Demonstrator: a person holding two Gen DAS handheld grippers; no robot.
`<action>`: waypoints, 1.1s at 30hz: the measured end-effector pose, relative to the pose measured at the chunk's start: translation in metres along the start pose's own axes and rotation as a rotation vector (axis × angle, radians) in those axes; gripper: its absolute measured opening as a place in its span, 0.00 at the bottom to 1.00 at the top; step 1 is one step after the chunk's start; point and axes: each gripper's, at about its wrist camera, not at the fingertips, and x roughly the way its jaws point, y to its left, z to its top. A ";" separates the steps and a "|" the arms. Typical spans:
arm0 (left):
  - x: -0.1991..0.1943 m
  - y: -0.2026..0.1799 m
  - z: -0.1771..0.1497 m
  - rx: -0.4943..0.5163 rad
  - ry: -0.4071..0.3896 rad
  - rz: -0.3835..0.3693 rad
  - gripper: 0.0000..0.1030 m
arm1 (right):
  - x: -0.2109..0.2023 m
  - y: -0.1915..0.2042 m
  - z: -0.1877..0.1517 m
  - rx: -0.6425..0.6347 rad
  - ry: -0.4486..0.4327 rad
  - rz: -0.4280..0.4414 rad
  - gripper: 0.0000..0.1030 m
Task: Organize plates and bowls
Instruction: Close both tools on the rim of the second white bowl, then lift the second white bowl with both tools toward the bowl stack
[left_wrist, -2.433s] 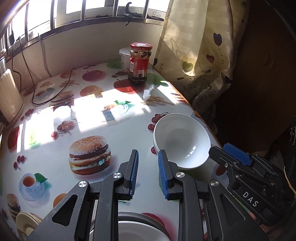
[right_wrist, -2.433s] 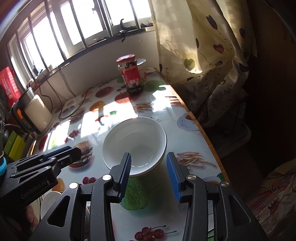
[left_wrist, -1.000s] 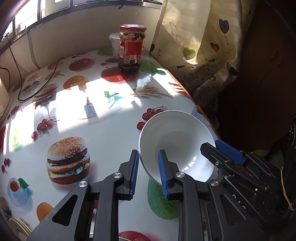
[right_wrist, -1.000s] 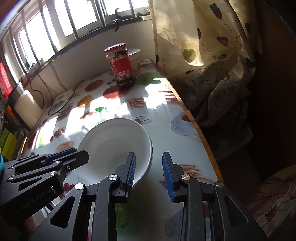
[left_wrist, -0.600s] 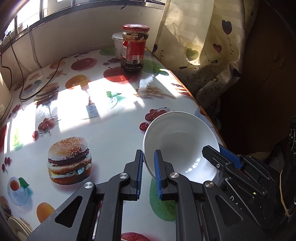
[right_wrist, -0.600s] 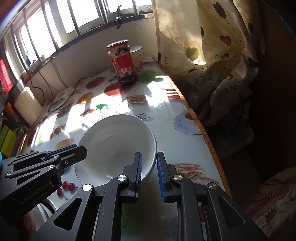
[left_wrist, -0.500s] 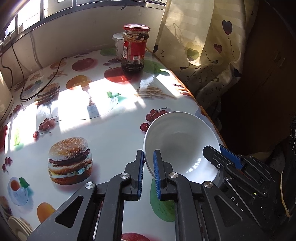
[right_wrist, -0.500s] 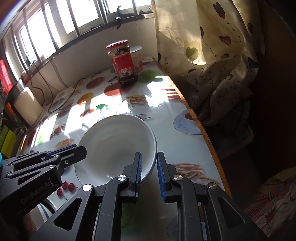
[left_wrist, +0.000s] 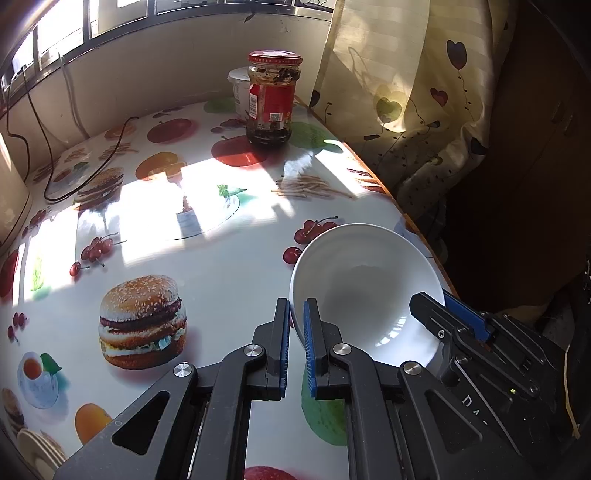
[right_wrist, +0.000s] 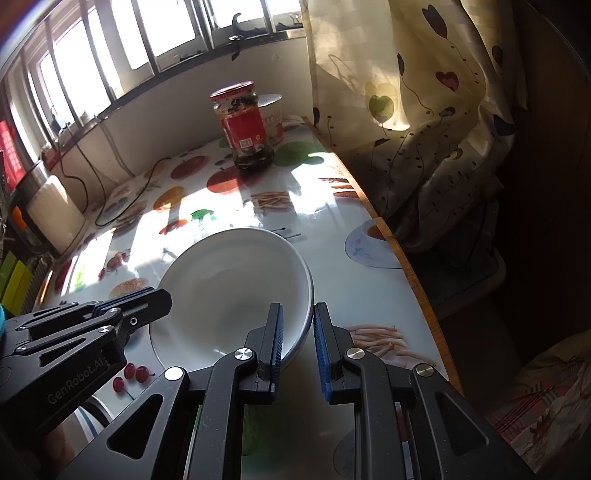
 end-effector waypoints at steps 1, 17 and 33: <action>0.000 0.000 0.000 0.000 -0.001 0.002 0.07 | 0.000 0.000 0.000 0.000 0.001 0.000 0.16; -0.002 0.000 -0.001 -0.008 -0.011 -0.004 0.07 | -0.002 0.000 0.000 -0.001 -0.002 0.004 0.15; -0.027 0.000 -0.008 -0.008 -0.055 -0.022 0.07 | -0.027 0.005 -0.003 0.012 -0.042 0.010 0.15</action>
